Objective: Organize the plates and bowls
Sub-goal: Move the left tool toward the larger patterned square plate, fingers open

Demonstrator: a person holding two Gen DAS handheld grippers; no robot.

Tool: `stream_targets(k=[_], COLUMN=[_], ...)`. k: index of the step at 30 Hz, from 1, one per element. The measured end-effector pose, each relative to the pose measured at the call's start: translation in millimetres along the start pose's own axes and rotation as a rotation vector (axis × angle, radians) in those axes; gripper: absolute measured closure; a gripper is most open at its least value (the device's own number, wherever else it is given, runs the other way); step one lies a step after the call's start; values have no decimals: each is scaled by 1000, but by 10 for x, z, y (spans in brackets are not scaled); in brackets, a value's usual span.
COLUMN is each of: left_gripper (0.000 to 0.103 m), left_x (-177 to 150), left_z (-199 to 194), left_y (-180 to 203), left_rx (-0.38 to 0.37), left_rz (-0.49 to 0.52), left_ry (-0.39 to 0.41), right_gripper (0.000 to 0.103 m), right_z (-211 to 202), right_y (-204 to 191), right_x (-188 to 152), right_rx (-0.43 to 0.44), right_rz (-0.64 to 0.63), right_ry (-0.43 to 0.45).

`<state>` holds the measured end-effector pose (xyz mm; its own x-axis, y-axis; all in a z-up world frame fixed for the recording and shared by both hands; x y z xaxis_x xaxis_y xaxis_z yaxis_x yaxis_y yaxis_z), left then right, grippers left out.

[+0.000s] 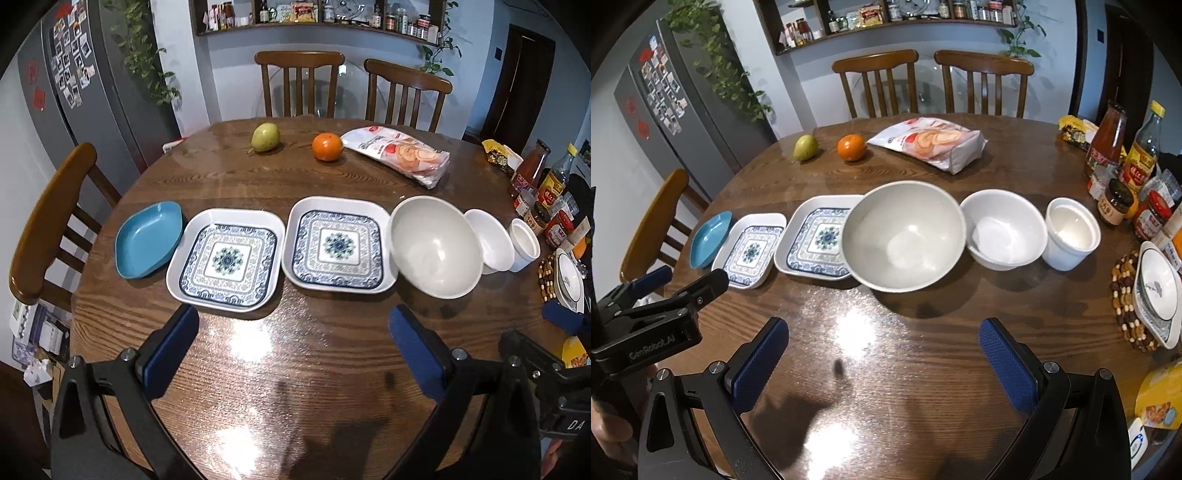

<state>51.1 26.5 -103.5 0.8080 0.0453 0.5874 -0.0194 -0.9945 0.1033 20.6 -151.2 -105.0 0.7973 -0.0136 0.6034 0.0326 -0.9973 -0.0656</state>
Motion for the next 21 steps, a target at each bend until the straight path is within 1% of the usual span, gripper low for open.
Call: stream_targets(k=[5, 9, 14, 16, 18, 20, 21], left_gripper=[1, 1, 3, 8, 11, 17, 23], left_x=[-38, -59, -6, 34, 58, 79, 92], left_z=[121, 238, 422, 501, 590, 691, 734], left_y=[-256, -530, -972, -1105, -1210, -1310, -1352], left_rx=[-3, -7, 43, 58, 62, 48, 48], left_rz=[-56, -112, -176, -179, -177, -181, -180], left_ry=[-38, -60, -44, -33, -35, -43, -46], right_gripper=[0, 0, 0, 0, 0, 0, 0], right_z=[106, 216, 437, 563, 665, 750, 793], right_y=[-149, -309, -552, -699, -822, -930, -983], right_x=[-36, -69, -116, -129, -110, -70, -49], right_rx=[38, 93, 148, 168, 195, 220, 227], right_rz=[-8, -12, -20, -32, -34, -35, -36], right_ry=[-19, -36, -78, -102, -117, -119, -116])
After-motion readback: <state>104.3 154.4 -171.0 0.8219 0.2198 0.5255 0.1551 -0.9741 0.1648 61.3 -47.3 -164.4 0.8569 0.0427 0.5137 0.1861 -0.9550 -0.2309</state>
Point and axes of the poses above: each gripper's, at about its wrist camera, not at the fingertips, and z roughly the way its jaws point, y to its right, x to its top, the point moved 8 cm from there along z, roughly the way its jaws point, and after that the axes turned 11 degrees about -z, right-handed, at the moved point
